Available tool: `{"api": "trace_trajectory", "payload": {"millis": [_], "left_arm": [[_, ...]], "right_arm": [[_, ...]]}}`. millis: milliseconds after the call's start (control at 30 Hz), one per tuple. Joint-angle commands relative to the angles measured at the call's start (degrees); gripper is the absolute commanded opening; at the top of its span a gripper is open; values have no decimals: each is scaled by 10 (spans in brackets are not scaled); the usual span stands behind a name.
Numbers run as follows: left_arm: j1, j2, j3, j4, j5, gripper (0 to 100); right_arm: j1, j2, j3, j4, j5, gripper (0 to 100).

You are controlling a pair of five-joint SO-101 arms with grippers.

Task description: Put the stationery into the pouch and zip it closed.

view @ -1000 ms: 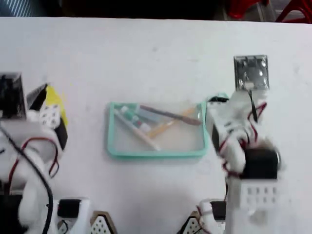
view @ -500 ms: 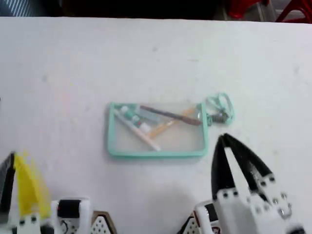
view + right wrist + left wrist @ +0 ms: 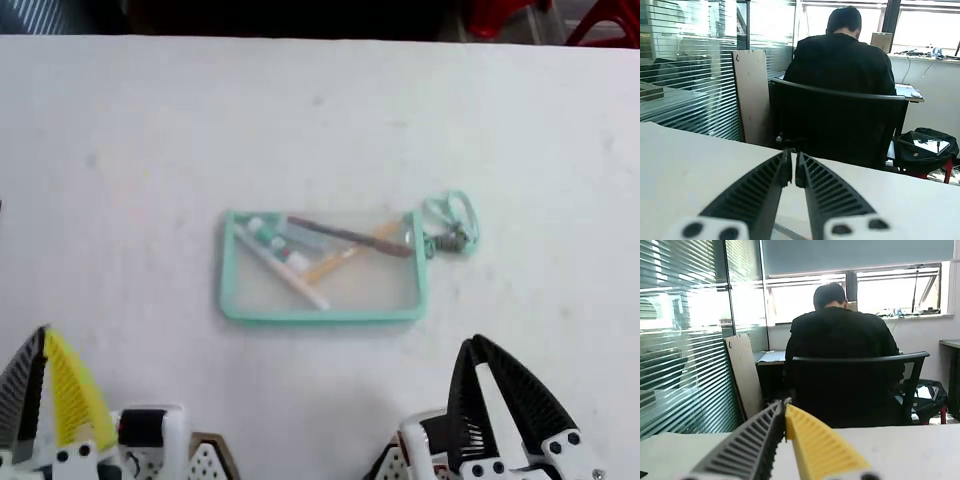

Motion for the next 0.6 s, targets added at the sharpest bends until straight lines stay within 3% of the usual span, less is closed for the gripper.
{"api": "trace_trajectory", "payload": {"millis": [0,233,467,567], "left_arm": [[-2,1,68,-40,-6,27],[0,1,215,-127,-7,28],[2,1,343,-169,-126,28],[2,1,382,-169,-139,28]], "right_arm": [[-6,-1,-4,2,0,18],[-6,0,78,-33,0,18],[-6,0,346,-155,0,18],[-6,0,433,-206,0,18]]}}
